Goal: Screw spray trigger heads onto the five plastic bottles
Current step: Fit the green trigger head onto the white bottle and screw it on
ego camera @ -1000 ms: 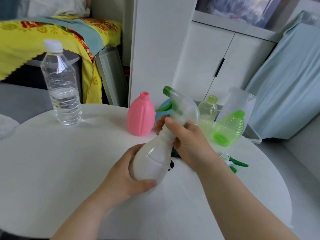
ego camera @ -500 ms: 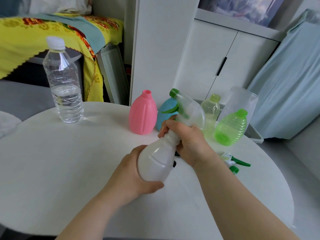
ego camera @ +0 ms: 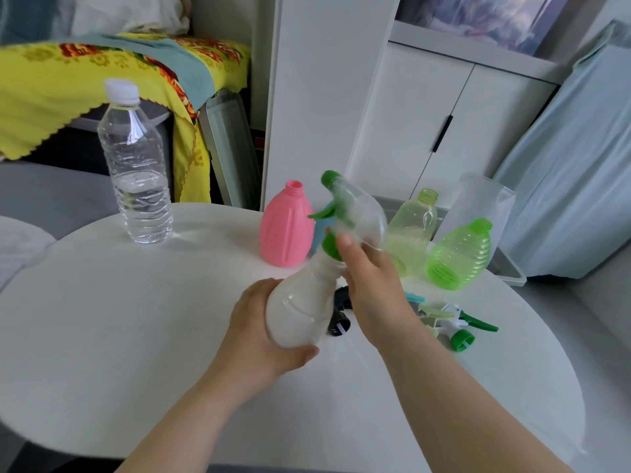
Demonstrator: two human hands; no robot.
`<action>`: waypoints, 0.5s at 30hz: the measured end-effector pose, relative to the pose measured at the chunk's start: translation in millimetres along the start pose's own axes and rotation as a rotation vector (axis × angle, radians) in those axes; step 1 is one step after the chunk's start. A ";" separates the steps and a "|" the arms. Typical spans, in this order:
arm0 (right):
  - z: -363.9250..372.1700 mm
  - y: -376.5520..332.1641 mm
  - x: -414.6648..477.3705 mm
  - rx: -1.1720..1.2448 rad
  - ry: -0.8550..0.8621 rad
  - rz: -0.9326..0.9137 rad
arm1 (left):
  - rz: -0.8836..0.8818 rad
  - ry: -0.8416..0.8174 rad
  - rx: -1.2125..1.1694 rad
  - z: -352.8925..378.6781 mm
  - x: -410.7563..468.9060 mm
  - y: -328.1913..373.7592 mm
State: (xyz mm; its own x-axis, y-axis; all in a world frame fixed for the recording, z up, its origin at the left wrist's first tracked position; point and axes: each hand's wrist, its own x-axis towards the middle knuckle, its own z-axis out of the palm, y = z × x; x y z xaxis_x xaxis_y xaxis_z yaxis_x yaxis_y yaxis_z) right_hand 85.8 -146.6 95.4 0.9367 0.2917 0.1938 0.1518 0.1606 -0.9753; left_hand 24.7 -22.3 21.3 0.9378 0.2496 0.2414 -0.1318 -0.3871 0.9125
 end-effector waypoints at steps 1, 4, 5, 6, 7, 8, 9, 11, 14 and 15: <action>-2.1 4.0 -5.2 -0.006 0.037 -0.012 | -0.013 0.062 0.038 -3.9 1.4 -1.2; -10.5 28.3 -27.8 -0.287 0.215 -0.039 | -0.051 0.278 0.132 -23.2 12.3 -3.8; -13.0 38.6 -37.9 -0.453 0.236 -0.099 | -0.064 0.324 0.122 -30.3 17.2 -4.8; -15.1 49.0 -48.0 -0.618 0.221 -0.182 | -0.080 0.349 0.110 -36.5 22.8 -7.3; -16.5 58.1 -57.2 -0.753 0.174 -0.255 | -0.096 0.353 0.107 -41.6 29.0 -11.2; -17.2 65.0 -64.8 -0.861 0.111 -0.305 | -0.108 0.355 0.110 -45.5 35.4 -15.7; -18.0 70.2 -69.8 -0.949 0.052 -0.337 | -0.117 0.362 0.117 -48.4 41.8 -20.3; -20.0 73.8 -73.0 -1.045 -0.002 -0.374 | -0.140 0.401 0.139 -52.3 54.4 -27.6; -22.9 69.7 -70.0 -1.000 0.009 -0.335 | -0.171 0.453 0.135 -53.3 72.1 -34.9; -24.5 69.0 -68.3 -0.973 0.016 -0.310 | -0.181 0.460 0.125 -52.7 77.2 -36.4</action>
State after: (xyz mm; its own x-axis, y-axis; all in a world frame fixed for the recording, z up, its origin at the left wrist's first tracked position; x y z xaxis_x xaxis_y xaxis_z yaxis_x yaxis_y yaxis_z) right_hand 40.0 -178.5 12.2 0.8156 0.3534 0.4582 0.5721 -0.6107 -0.5474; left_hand 85.0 57.8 24.1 0.6996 0.6767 0.2295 0.0849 -0.3977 0.9136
